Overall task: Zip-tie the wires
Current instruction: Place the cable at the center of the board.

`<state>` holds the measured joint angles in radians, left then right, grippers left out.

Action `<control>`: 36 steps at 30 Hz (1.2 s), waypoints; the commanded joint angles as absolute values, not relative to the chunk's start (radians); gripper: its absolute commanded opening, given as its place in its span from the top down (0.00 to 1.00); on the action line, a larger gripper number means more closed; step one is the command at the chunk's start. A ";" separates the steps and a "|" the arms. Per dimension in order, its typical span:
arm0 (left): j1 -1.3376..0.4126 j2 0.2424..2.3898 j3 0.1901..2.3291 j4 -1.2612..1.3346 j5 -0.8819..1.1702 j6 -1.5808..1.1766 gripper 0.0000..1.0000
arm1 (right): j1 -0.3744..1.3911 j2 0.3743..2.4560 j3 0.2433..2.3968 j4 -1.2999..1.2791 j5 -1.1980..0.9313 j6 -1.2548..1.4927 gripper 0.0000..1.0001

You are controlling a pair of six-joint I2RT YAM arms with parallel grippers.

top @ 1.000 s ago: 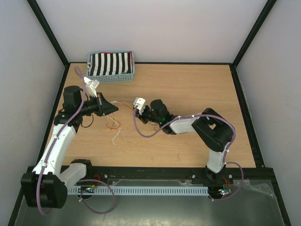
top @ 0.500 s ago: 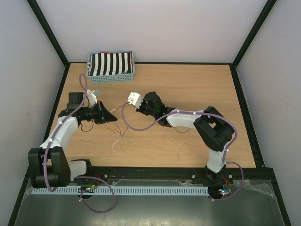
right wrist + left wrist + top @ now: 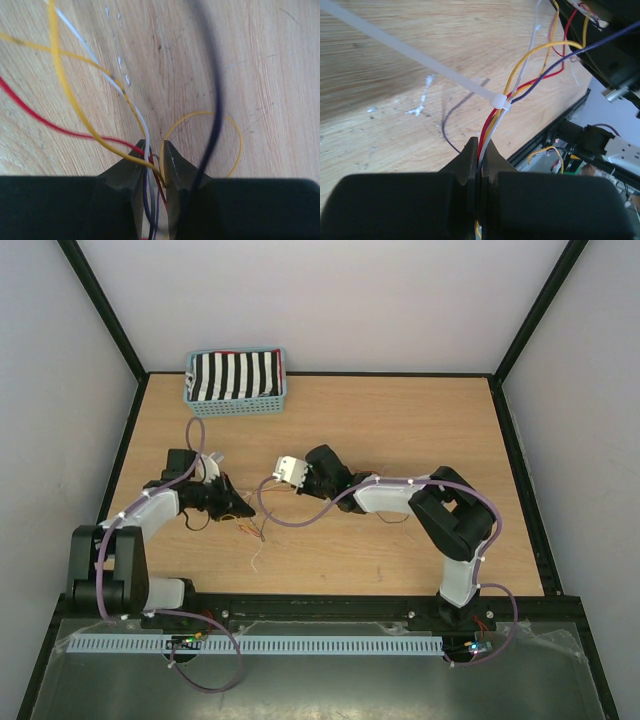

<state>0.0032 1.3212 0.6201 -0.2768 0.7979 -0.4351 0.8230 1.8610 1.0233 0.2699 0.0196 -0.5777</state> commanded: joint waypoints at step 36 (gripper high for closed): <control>-0.033 1.452 0.572 -0.203 0.486 -0.477 0.57 | 0.677 1.479 0.857 0.242 -0.256 -0.460 0.00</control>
